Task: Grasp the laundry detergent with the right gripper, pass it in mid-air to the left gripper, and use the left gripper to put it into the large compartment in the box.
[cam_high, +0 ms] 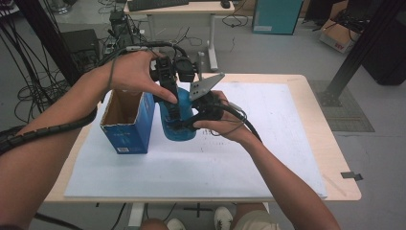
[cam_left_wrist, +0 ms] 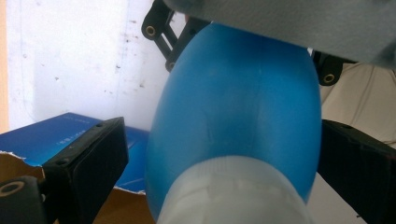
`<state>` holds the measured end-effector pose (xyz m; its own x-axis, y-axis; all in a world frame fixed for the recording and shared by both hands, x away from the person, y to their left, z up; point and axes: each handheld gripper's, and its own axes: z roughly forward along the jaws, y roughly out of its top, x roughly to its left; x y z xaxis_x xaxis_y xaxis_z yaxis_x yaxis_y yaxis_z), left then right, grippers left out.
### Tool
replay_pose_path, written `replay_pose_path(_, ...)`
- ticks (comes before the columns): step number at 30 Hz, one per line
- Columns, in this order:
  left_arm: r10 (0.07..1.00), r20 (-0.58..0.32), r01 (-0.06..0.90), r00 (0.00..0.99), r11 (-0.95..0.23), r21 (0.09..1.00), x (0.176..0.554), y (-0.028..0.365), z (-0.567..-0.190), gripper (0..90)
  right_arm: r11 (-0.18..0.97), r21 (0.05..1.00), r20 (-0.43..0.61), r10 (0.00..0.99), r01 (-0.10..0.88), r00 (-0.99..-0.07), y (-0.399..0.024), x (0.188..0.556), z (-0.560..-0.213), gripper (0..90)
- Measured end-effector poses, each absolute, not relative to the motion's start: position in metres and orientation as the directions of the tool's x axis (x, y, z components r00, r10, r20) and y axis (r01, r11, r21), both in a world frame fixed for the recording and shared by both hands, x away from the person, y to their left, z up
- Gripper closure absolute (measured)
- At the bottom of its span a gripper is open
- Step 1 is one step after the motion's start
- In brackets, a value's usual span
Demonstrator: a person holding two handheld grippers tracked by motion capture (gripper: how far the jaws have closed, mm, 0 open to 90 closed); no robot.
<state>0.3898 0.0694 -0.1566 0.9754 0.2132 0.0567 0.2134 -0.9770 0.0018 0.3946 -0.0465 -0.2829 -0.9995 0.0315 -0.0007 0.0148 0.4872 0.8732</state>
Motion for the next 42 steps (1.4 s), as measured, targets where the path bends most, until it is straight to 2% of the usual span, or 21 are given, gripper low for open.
replay_pose_path(42, 0.215, 0.038, 0.215, 0.976, -0.977, -0.005, 0.3899, 0.0717, -0.1583, 5.4, 0.494, 0.869, 0.009, 0.029, 0.023, -1.0, -0.0457, 0.3921, -0.2829, 43.3)
